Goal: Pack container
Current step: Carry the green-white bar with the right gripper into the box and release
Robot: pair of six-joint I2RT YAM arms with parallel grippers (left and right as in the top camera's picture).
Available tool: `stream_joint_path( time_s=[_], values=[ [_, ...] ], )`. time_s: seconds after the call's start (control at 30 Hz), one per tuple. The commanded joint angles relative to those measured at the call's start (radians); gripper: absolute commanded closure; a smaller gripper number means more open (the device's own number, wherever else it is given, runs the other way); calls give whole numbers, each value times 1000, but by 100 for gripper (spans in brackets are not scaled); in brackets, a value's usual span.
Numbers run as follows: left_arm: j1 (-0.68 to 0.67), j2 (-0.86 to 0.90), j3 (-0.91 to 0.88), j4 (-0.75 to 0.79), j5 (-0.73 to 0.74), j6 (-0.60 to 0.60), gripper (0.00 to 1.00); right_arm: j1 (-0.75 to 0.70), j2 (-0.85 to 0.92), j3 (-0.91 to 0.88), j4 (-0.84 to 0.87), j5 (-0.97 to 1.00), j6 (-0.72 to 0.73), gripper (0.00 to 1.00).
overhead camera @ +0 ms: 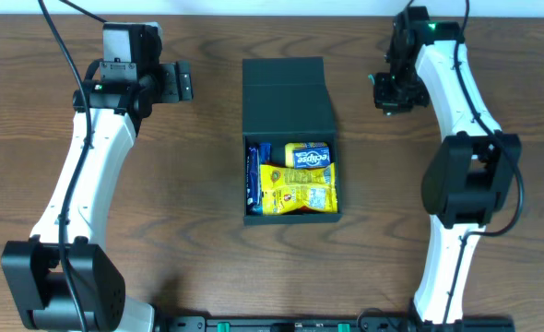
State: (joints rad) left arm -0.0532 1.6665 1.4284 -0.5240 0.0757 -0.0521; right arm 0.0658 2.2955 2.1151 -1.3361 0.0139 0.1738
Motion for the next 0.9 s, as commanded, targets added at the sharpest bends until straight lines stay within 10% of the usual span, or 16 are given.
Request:
stream_joint_path(
  time_s=[0.0, 0.33, 0.87],
  values=[
    [2, -1, -4, 2, 3, 3, 5, 30, -70, 78, -49, 2, 1, 99],
    [2, -1, -4, 2, 4, -16, 5, 152, -362, 24, -232, 4, 6, 98],
    [2, -1, -4, 1, 3, -16, 5, 519, -714, -769, 327, -100, 483, 98]
  ],
)
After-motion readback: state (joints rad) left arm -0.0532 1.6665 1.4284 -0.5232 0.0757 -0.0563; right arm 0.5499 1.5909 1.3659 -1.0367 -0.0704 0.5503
